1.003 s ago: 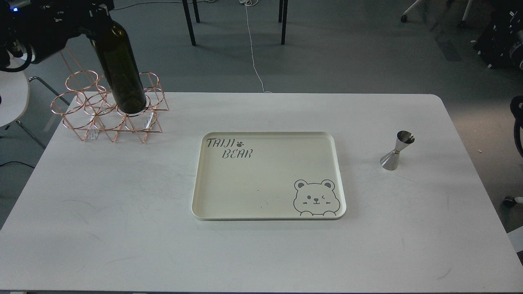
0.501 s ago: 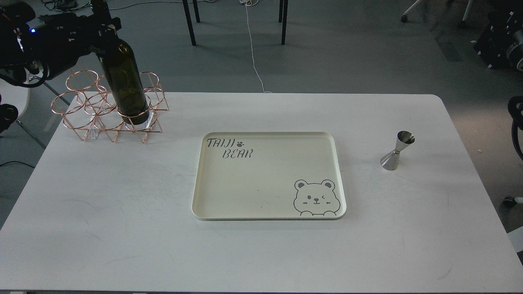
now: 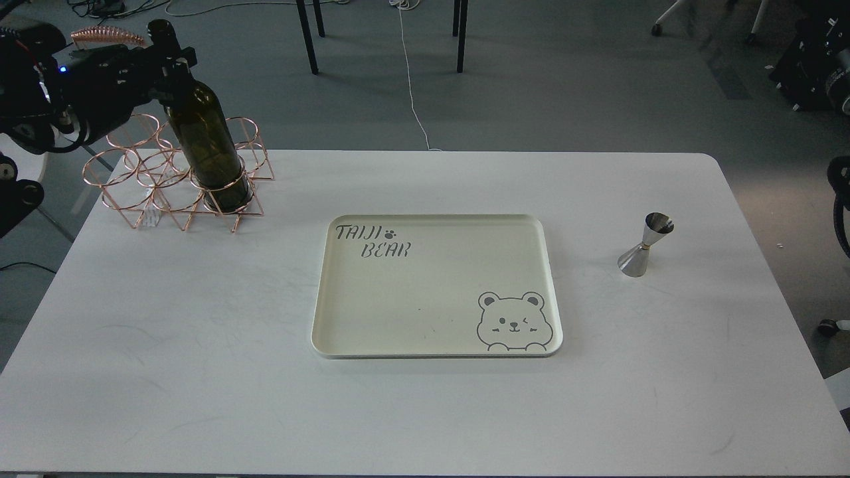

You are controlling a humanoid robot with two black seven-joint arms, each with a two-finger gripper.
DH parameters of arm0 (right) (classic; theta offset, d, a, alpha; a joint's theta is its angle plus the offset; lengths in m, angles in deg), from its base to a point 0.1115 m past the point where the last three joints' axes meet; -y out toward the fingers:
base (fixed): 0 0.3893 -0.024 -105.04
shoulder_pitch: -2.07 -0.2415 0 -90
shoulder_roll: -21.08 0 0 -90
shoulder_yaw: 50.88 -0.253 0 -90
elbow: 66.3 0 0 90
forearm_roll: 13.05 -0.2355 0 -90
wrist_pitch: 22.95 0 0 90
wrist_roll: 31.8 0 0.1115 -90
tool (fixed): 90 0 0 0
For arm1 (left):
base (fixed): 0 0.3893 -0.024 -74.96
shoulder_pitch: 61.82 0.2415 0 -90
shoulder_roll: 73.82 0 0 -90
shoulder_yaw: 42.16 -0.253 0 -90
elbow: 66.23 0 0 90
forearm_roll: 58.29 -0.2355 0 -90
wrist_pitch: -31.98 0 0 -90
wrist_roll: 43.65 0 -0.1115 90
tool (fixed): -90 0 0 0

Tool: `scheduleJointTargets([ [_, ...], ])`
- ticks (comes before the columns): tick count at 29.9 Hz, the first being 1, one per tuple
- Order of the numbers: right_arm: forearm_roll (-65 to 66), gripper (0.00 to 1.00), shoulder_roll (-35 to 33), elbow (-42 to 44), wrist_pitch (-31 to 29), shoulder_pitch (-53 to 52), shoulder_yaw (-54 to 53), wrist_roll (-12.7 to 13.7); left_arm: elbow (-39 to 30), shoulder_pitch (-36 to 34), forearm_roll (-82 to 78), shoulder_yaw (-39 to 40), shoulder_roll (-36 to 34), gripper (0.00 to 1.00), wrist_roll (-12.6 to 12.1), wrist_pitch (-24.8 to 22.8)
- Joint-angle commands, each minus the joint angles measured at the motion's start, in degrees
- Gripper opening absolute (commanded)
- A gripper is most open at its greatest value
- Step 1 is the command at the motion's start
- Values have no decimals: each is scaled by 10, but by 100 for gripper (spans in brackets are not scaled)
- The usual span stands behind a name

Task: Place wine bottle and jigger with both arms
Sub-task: 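Lower the bottle into a slot of the copper rack, then release the bottle and withdraw the left gripper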

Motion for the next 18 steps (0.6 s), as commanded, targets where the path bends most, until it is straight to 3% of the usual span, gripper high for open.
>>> scheduleJointTargets([
  [1, 0, 97, 1, 0, 0, 0, 0, 0, 4, 7, 1, 1, 5, 44, -1, 0],
  [3, 0, 97, 1, 0, 0, 0, 0, 0, 5, 7, 1, 1, 6, 52, -1, 1],
  [5, 1, 97, 2, 0, 0, 0, 0, 0, 10, 7, 2, 1, 7, 70, -1, 5],
  [8, 0, 97, 2, 0, 0, -1, 0, 0, 17, 7, 2, 1, 7, 73, 0, 27],
  [12, 0, 97, 0, 0, 0, -1, 0, 0, 19, 5, 31, 9, 5, 86, 1, 38],
  [18, 0, 98, -1, -3, 2, 3, -4, 0, 23, 6, 299, 9, -6, 97, 2, 76],
])
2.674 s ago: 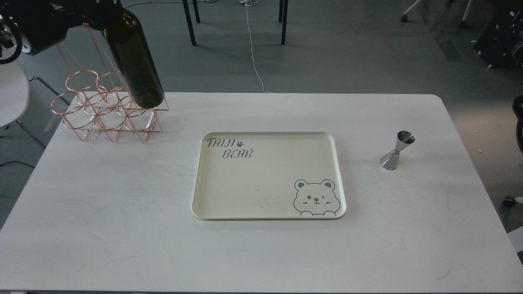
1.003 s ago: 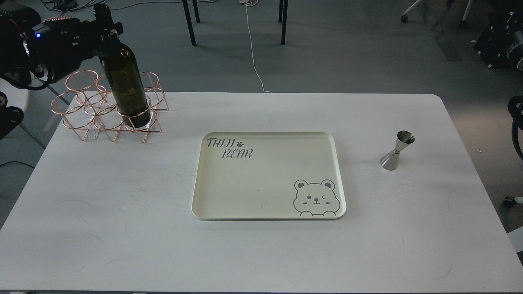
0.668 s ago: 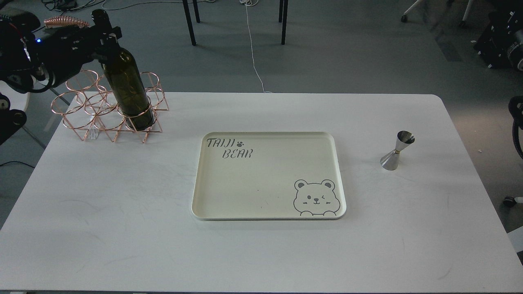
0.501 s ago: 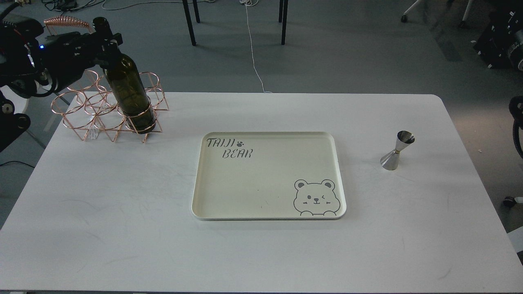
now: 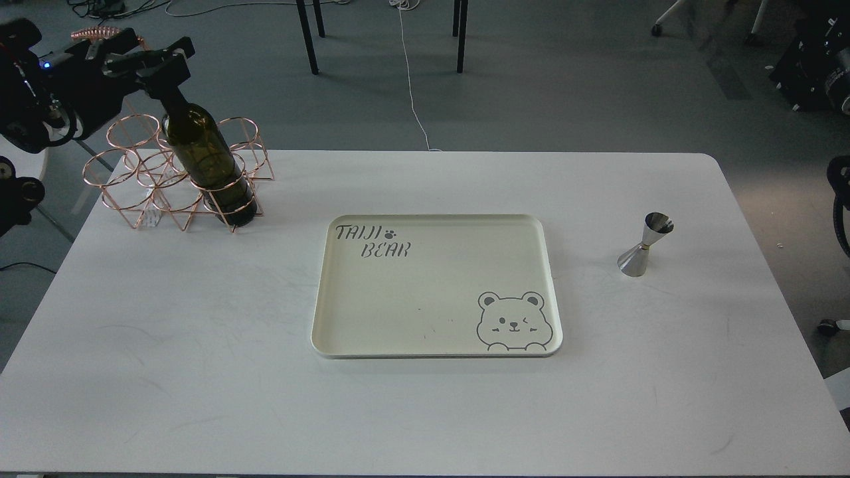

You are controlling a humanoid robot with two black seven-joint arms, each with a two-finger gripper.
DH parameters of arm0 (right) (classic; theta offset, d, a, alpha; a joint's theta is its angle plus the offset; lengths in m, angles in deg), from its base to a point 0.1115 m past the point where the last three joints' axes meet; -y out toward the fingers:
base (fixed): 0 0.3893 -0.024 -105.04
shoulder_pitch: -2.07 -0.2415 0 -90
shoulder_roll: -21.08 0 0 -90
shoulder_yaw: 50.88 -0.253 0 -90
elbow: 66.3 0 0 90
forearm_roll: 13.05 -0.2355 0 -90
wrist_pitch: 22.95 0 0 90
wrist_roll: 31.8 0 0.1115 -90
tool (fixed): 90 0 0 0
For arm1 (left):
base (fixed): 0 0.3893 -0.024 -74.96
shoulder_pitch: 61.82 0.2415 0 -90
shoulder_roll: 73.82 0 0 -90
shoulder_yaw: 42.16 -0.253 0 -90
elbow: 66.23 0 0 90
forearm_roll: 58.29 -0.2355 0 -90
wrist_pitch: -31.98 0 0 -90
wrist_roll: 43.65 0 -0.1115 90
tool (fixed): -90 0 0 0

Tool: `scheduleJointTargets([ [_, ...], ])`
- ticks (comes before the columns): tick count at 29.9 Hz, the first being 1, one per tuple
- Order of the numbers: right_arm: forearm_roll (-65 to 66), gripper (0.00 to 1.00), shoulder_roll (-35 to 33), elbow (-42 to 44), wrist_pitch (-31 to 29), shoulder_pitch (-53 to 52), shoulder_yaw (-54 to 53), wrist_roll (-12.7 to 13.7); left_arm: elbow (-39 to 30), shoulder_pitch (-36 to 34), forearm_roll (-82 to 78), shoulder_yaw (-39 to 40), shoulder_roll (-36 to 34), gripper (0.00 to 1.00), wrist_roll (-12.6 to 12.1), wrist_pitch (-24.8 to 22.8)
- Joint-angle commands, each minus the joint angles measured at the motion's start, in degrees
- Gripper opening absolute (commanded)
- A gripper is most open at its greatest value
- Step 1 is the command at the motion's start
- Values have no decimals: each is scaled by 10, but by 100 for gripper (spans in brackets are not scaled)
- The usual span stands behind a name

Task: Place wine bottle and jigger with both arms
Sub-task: 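Release the bottle and withdraw the left gripper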

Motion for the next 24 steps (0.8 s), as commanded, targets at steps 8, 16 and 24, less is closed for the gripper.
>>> scheduleJointTargets([
  [8, -5, 99, -5, 3, 8, 8, -30, 0, 7, 6, 611, -4, -38, 98, 0, -13],
  [16, -93, 99, 2, 71, -10, 36, -30, 29, 100, 39, 850, -3, -3, 98, 57, -128],
  [24, -194, 98, 4, 122, -116, 58, -32, 52, 270, 68, 998, 0, 72, 98, 81, -298],
])
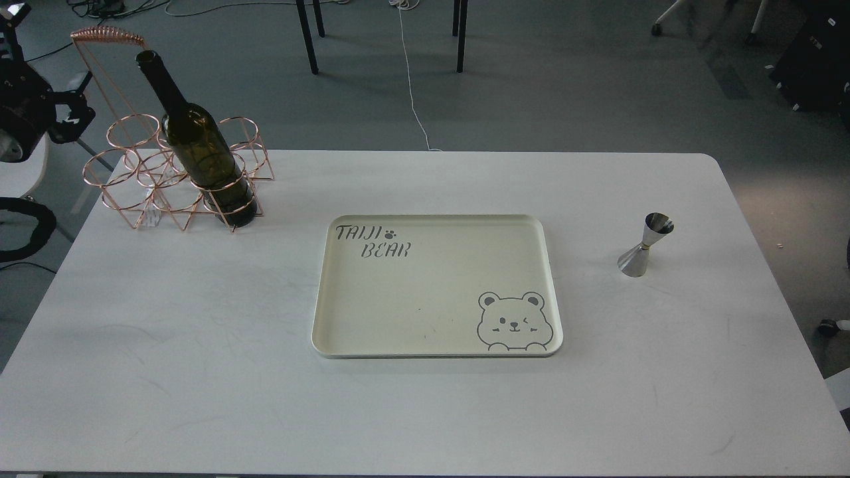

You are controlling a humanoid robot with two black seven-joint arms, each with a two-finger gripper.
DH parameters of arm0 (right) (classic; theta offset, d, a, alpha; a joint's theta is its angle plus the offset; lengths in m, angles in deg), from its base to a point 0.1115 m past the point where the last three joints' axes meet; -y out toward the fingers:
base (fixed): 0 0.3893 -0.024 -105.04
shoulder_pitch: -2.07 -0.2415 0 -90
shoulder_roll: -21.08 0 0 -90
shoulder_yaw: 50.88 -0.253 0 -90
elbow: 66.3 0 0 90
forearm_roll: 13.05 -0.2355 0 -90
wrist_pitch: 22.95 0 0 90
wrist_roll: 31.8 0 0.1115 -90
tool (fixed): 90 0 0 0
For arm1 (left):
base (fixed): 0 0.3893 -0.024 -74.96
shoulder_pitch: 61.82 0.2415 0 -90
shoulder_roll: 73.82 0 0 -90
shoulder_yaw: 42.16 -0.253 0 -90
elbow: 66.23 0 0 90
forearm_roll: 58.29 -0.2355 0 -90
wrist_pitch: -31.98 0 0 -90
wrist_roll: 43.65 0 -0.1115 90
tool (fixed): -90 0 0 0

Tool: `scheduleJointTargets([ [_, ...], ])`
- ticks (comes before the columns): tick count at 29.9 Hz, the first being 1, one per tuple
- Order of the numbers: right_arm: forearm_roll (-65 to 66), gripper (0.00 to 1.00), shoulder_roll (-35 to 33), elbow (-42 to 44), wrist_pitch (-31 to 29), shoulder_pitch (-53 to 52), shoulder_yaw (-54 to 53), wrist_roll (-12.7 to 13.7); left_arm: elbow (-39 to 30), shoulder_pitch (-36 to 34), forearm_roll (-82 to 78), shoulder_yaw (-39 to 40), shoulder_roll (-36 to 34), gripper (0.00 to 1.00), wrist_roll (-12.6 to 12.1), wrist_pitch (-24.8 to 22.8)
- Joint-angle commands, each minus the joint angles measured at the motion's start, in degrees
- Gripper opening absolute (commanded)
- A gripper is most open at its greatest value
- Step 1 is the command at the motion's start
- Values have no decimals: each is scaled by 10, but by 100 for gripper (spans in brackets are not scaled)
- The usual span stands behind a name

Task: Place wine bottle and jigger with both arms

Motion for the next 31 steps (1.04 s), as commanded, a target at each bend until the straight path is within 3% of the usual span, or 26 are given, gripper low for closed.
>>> scheduleJointTargets([
  [1, -72, 98, 5, 17, -48, 14, 1, 4, 48, 12, 73, 0, 22, 98, 0, -51],
  [7, -142, 98, 34, 19, -81, 47, -11, 9, 50, 25, 135, 8, 43, 98, -1, -60],
  [13, -170, 99, 48, 18, -134, 81, -55, 10, 50, 62, 145, 72, 62, 98, -3, -60],
  [31, -177, 99, 81, 67, -134, 118, -93, 17, 48, 70, 145, 83, 93, 98, -1, -60],
])
